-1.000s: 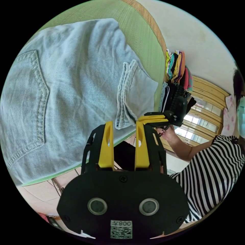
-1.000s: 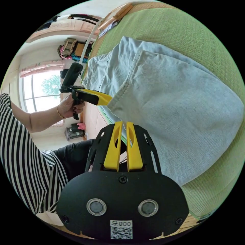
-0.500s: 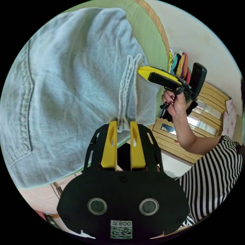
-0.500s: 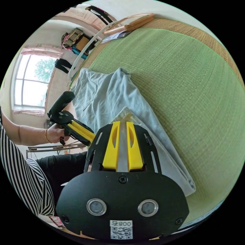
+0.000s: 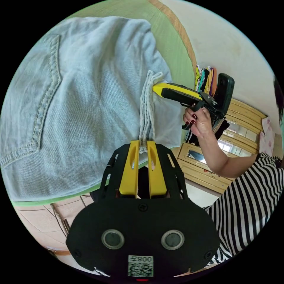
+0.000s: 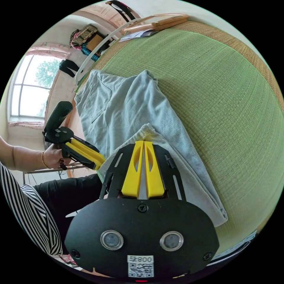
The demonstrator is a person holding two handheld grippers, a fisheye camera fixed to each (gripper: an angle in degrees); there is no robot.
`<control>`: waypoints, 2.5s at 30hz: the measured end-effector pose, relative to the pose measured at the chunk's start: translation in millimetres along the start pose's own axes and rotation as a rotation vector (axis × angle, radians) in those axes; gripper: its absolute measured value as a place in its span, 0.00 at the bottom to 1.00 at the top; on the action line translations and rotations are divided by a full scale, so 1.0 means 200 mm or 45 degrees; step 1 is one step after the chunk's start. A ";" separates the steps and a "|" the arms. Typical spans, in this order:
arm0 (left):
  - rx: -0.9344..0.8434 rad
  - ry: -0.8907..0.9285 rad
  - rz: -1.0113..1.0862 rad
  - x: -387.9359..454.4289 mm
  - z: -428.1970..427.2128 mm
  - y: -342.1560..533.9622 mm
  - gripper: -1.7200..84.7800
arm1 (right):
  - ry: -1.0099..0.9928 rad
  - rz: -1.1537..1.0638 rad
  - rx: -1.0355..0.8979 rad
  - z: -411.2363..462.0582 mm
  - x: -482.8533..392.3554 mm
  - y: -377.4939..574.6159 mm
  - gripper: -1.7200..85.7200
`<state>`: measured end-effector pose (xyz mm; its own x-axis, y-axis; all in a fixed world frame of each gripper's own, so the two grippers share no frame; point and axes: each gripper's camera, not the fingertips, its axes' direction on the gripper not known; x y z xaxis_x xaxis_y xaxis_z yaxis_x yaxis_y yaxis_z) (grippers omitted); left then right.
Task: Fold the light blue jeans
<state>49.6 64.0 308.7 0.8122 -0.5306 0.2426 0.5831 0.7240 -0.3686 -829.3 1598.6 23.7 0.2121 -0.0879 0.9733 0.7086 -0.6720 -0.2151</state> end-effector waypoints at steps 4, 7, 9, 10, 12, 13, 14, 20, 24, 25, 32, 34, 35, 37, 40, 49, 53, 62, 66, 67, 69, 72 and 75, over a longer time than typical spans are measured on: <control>0.039 -0.032 0.053 0.11 -0.03 0.06 0.08 | -0.078 -0.036 0.088 -0.06 -0.03 0.02 0.02; 0.020 -0.043 0.007 0.08 0.01 0.08 0.08 | -0.051 -0.035 0.027 0.06 -0.03 0.00 0.02; 0.020 -0.004 -0.024 0.05 0.03 0.10 0.09 | -0.059 -0.052 0.011 0.16 0.01 0.00 0.02; 0.016 0.028 -0.042 0.04 0.03 0.11 0.09 | -0.131 -0.032 0.015 0.18 0.05 0.00 0.02; 0.025 -0.007 -0.048 0.07 -0.01 0.15 0.08 | -0.197 -0.011 -0.015 0.19 0.10 0.01 0.02; 0.033 -0.072 -0.042 0.11 -0.04 0.18 0.07 | -0.220 0.004 -0.014 0.19 0.14 0.03 0.02; 0.034 -0.144 -0.044 0.14 -0.07 0.22 0.07 | -0.244 0.026 0.016 0.16 0.17 0.07 0.02; -0.008 -0.159 0.126 0.39 -0.10 0.31 0.06 | -0.241 0.345 0.225 -0.11 0.50 0.58 0.04; -0.145 -0.136 0.285 0.57 0.09 0.25 0.07 | -0.253 0.679 0.219 -0.11 0.74 1.01 0.08; -0.166 -0.137 0.347 0.63 0.15 0.23 0.08 | -0.280 0.751 0.201 -0.06 0.78 1.12 0.08; -0.275 -0.181 0.392 0.70 0.41 0.09 0.08 | -0.283 0.859 0.162 0.15 0.85 1.37 0.11; -0.263 -0.191 0.413 0.73 0.39 0.14 0.09 | -0.239 0.842 0.144 0.15 0.85 1.42 0.12; -0.284 -0.191 0.437 0.76 0.40 0.17 0.10 | -0.243 0.847 0.111 0.18 0.85 1.47 0.12; -0.305 -0.153 0.466 0.80 0.42 0.22 0.11 | -0.338 0.872 0.064 0.27 0.88 1.54 0.12; -0.341 -0.159 0.581 0.92 0.53 0.25 0.13 | -0.571 0.902 0.101 0.41 0.93 1.63 0.10; -0.354 -0.358 0.798 1.18 0.86 0.31 0.16 | -0.794 0.806 0.158 0.50 0.97 1.63 0.08; -0.345 -0.389 0.699 1.09 0.90 0.28 0.12 | -0.835 0.808 0.167 0.54 0.98 1.64 0.08; -0.334 -0.345 0.712 0.92 0.93 0.29 0.08 | -0.659 0.866 0.321 0.27 1.14 1.73 0.12; -0.317 -0.338 0.734 0.85 0.92 0.30 0.07 | -0.609 0.865 0.402 0.17 1.28 1.63 0.15; -0.306 -0.334 0.743 0.83 0.92 0.30 0.07 | -0.626 0.852 0.401 0.17 1.32 1.58 0.15; -0.297 -0.333 0.752 0.78 0.92 0.31 0.07 | -0.666 0.838 0.406 0.16 1.34 1.51 0.15; -0.276 -0.313 0.764 0.69 0.92 0.31 0.06 | -0.648 0.816 0.341 0.15 1.33 1.40 0.13; -0.251 -0.276 0.749 0.57 0.93 0.30 0.06 | -0.679 0.825 0.316 0.11 1.29 1.35 0.09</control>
<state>181.2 129.7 481.2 0.9920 0.0450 0.1178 0.0423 0.7611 -0.6473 -568.7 1410.3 215.9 0.8662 0.0005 0.4996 0.4527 -0.4239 -0.7845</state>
